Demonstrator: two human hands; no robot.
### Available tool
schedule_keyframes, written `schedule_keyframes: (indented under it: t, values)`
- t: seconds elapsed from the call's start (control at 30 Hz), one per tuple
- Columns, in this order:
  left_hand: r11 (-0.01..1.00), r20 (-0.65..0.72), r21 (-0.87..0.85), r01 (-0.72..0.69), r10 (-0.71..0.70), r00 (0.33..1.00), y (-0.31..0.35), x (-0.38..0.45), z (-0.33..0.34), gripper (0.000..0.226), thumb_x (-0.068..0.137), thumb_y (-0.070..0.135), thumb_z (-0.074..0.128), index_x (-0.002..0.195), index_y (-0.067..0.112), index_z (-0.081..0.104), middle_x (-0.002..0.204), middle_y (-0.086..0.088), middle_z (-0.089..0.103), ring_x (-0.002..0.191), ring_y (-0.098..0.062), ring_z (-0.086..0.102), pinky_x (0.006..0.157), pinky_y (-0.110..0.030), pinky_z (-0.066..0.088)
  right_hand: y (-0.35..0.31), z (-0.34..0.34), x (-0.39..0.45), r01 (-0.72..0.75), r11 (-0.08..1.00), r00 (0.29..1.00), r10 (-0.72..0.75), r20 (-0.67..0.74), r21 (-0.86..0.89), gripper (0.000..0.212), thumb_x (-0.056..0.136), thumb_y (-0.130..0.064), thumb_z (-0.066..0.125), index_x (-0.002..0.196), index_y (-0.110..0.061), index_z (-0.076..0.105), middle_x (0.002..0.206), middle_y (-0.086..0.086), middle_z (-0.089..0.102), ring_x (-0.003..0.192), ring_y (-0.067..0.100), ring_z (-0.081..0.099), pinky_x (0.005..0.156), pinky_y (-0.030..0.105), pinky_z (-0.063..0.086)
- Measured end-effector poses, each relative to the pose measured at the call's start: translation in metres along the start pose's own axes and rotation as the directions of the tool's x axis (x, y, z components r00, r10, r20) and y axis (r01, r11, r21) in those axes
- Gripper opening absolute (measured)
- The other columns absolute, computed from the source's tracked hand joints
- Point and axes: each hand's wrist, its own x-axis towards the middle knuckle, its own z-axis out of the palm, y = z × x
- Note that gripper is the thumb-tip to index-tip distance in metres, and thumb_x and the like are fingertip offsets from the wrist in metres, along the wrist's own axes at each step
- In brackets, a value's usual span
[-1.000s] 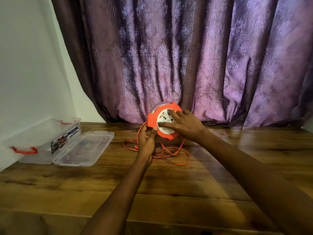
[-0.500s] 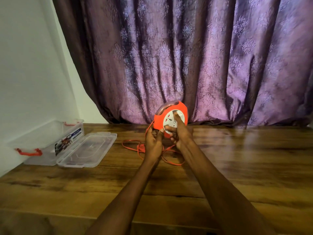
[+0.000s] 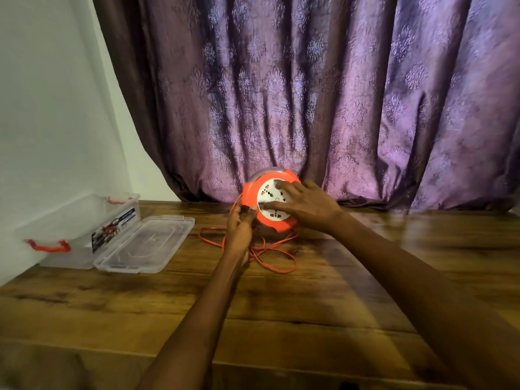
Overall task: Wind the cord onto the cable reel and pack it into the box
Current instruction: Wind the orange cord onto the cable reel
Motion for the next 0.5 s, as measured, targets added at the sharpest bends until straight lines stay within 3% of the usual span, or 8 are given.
schedule_keyframes:
  t: [0.13,0.2,0.27,0.33,0.37,0.43,0.47,0.5]
  values:
    - [0.997,0.013,0.055,-0.052,0.051,0.999,-0.003,-0.006,0.006,0.031,0.094,0.014,0.064,0.125,0.02,0.061,0.11,-0.001,0.074,0.102,-0.024,0.068,0.085,-0.036,0.059,-0.003,0.003,-0.002,-0.017,0.985,1.0,0.021,0.022,-0.172,0.052,0.091,-0.034,0.055,0.14,-0.048,0.044,0.129,0.014,0.061,0.102,0.032,0.062,0.082,0.042,0.047]
    - [0.991,0.013,0.088,-0.101,0.1,0.995,-0.006,-0.011,0.011,0.036,0.095,0.009,0.063,0.128,0.019,0.056,0.115,-0.001,0.071,0.108,-0.022,0.066,0.092,-0.034,0.056,-0.007,0.001,0.002,-0.203,0.978,0.978,0.204,0.044,-0.039,0.056,0.087,-0.051,0.056,0.141,-0.042,0.043,0.114,0.011,0.068,0.094,0.034,0.064,0.08,0.041,0.046]
    - [0.983,0.023,0.127,-0.135,0.134,0.991,-0.009,-0.016,0.018,0.035,0.095,0.008,0.061,0.127,0.021,0.053,0.115,0.003,0.07,0.108,-0.016,0.066,0.097,-0.035,0.052,-0.016,0.0,0.008,-0.495,0.854,0.868,0.494,0.05,0.162,0.064,0.077,-0.068,0.053,0.134,-0.038,0.044,0.098,0.011,0.073,0.086,0.035,0.068,0.073,0.039,0.049]
    - [0.972,0.017,0.166,-0.165,0.164,0.986,-0.009,-0.02,0.023,0.034,0.096,0.008,0.06,0.124,0.026,0.051,0.117,0.001,0.069,0.107,-0.016,0.065,0.101,-0.039,0.05,-0.029,-0.007,0.018,-0.774,0.489,0.587,0.793,0.165,0.401,0.067,0.069,-0.073,0.055,0.124,-0.036,0.049,0.094,0.011,0.074,0.085,0.035,0.07,0.071,0.039,0.051]
    - [0.968,0.01,0.176,-0.177,0.178,0.984,-0.01,-0.02,0.024,0.034,0.097,0.008,0.06,0.123,0.027,0.05,0.12,-0.005,0.067,0.109,-0.02,0.064,0.103,-0.043,0.048,-0.033,-0.011,0.024,-0.81,0.182,0.418,0.846,0.332,0.557,0.067,0.068,-0.072,0.059,0.121,-0.032,0.054,0.094,0.011,0.074,0.083,0.033,0.07,0.07,0.037,0.052]
    - [0.963,0.007,0.179,-0.203,0.205,0.979,-0.013,-0.017,0.024,0.034,0.097,0.007,0.06,0.122,0.029,0.051,0.127,-0.012,0.064,0.118,-0.029,0.062,0.107,-0.048,0.046,-0.039,-0.014,0.034,-0.469,-0.558,0.253,0.658,0.709,0.685,0.058,0.077,-0.059,0.068,0.109,-0.01,0.065,0.076,0.012,0.075,0.051,0.023,0.063,0.05,0.026,0.046]
    - [0.961,0.013,0.179,-0.211,0.212,0.977,-0.014,-0.017,0.024,0.034,0.097,0.007,0.06,0.122,0.028,0.052,0.127,-0.013,0.065,0.12,-0.029,0.062,0.107,-0.047,0.046,-0.041,-0.011,0.036,-0.284,-0.753,0.229,0.548,0.804,0.594,0.052,0.081,-0.052,0.07,0.097,-0.003,0.065,0.063,0.012,0.072,0.036,0.015,0.052,0.04,0.018,0.038]
    - [0.959,0.018,0.188,-0.212,0.213,0.977,-0.014,-0.017,0.023,0.033,0.097,0.007,0.06,0.122,0.027,0.053,0.125,-0.009,0.067,0.119,-0.025,0.063,0.105,-0.044,0.048,-0.045,-0.007,0.037,-0.183,-0.831,0.209,0.489,0.847,0.525,0.048,0.083,-0.049,0.07,0.088,-0.002,0.063,0.057,0.011,0.07,0.028,0.011,0.042,0.036,0.013,0.032]
